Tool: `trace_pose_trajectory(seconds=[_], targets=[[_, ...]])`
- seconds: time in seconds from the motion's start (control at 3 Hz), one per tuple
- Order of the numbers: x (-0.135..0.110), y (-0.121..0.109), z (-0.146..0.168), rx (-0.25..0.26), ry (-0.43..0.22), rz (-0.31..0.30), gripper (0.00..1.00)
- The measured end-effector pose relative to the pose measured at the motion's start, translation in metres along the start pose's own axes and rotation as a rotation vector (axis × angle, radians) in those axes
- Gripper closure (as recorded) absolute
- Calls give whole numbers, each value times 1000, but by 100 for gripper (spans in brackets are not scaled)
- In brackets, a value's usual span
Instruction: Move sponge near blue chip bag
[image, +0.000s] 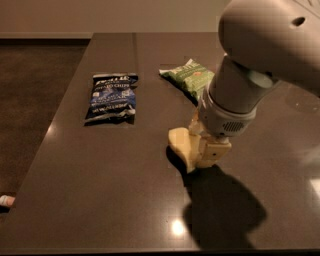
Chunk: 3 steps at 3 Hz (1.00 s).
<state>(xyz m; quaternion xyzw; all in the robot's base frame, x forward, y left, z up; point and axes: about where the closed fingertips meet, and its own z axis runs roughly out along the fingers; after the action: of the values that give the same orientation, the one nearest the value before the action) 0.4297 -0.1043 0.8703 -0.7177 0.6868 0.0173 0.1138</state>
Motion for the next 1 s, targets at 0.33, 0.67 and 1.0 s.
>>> trace_pose_trajectory(seconds=[0.33, 0.67, 1.0], targets=[[-30, -35, 2, -1, 6, -54, 100], [-62, -63, 11, -11, 11, -106, 82], [-93, -89, 18, -21, -7, -146, 51]])
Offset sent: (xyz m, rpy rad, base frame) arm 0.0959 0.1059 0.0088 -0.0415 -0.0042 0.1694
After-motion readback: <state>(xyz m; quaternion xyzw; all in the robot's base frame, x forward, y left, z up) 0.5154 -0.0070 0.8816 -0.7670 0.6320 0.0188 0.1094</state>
